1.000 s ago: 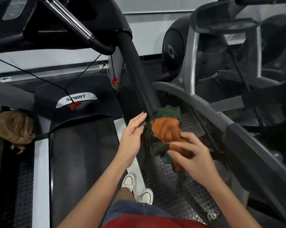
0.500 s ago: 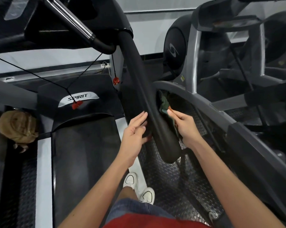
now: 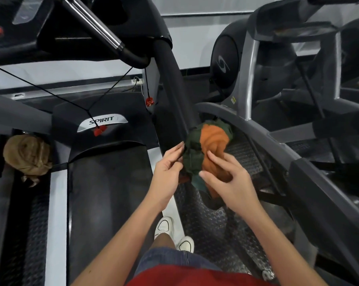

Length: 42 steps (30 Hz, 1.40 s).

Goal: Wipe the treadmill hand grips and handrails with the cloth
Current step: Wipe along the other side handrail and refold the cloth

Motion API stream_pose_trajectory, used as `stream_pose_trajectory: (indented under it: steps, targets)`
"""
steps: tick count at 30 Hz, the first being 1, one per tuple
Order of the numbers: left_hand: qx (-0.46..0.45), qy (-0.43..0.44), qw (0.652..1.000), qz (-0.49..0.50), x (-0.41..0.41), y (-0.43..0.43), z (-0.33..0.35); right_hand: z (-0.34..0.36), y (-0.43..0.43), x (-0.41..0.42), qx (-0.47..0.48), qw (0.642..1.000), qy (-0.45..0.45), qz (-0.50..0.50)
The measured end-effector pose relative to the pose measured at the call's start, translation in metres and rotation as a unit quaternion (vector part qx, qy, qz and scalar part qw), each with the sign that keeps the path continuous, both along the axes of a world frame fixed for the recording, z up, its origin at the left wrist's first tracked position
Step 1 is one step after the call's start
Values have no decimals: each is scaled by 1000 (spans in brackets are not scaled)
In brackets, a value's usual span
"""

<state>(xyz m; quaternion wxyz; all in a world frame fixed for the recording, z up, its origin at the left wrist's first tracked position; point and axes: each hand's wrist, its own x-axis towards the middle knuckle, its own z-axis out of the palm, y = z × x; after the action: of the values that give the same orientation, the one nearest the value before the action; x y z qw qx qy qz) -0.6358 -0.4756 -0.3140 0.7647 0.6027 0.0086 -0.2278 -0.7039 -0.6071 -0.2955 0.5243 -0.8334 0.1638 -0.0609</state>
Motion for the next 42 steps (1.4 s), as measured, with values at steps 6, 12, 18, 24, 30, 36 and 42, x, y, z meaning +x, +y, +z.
stream_pose_trajectory:
  steps: [6, 12, 18, 24, 30, 36, 42]
  targets:
    - [-15, 10, 1000, -7, -1, 1, 3, 1, -12, 45, 222, 973, 8, -57]
    - [-6, 3, 1000, -3, -2, 1, 4, -15, -19, 27, 301, 933, 102, -170]
    - [-8, 17, 1000, -18, 5, 6, 2, -2, -11, -19, 124, 990, 1, -66]
    - [37, -67, 995, 58, 27, 10, 0, 13, -5, 39, -209, 967, -3, 149]
    - [193, -195, 956, -103, 39, 10, 3, 28, -29, 65, 38, 987, -36, 153]
    - [246, -219, 937, -115, 29, -6, 12, 2, -48, 36, 197, 977, -28, -77]
    - [354, -304, 882, -60, -5, -14, 21, -10, -44, 21, 245, 956, -5, -162]
